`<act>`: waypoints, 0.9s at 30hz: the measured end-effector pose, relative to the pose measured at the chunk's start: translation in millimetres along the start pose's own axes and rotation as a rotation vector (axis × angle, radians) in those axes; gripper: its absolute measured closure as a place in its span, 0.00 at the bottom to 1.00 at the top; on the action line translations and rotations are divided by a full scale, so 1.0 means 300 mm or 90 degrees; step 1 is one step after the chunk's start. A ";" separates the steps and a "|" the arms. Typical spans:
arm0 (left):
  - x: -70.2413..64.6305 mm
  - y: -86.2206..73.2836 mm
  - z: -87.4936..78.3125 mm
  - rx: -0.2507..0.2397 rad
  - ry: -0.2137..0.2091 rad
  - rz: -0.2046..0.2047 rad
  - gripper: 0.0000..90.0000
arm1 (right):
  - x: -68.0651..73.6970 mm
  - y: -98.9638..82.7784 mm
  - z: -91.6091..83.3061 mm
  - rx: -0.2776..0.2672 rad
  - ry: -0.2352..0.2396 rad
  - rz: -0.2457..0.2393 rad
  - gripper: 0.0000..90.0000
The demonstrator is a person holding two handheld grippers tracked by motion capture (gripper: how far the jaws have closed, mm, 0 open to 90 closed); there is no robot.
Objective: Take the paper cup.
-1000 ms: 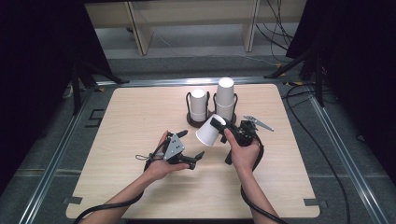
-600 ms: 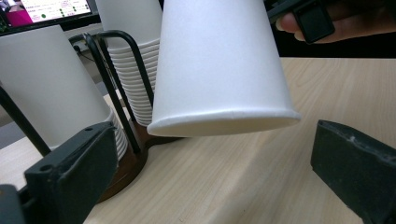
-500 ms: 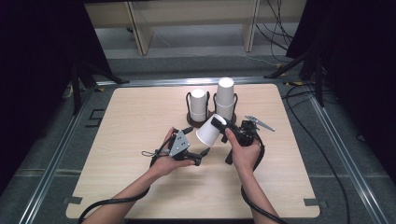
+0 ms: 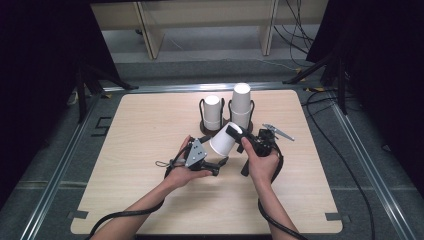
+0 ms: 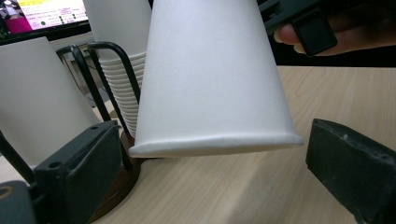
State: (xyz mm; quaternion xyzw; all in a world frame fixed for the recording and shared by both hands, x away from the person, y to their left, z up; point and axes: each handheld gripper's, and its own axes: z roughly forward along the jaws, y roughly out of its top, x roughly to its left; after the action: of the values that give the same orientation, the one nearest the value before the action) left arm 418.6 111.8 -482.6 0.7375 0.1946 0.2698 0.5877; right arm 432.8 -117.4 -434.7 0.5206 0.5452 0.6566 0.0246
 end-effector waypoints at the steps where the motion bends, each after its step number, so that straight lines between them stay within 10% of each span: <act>1: 0.000 0.000 0.001 0.000 0.001 0.000 0.04 | 0.002 -0.001 0.000 0.001 0.000 0.005 0.39; 27: 0.001 0.005 0.013 -0.007 0.005 -0.008 0.16 | -0.002 -0.002 0.004 -0.002 0.008 0.011 0.39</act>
State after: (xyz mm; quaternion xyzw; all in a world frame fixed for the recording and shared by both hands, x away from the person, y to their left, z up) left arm 421.3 108.7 -481.7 0.7323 0.1998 0.2700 0.5924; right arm 433.7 -116.5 -435.7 0.5211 0.5397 0.6610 0.0163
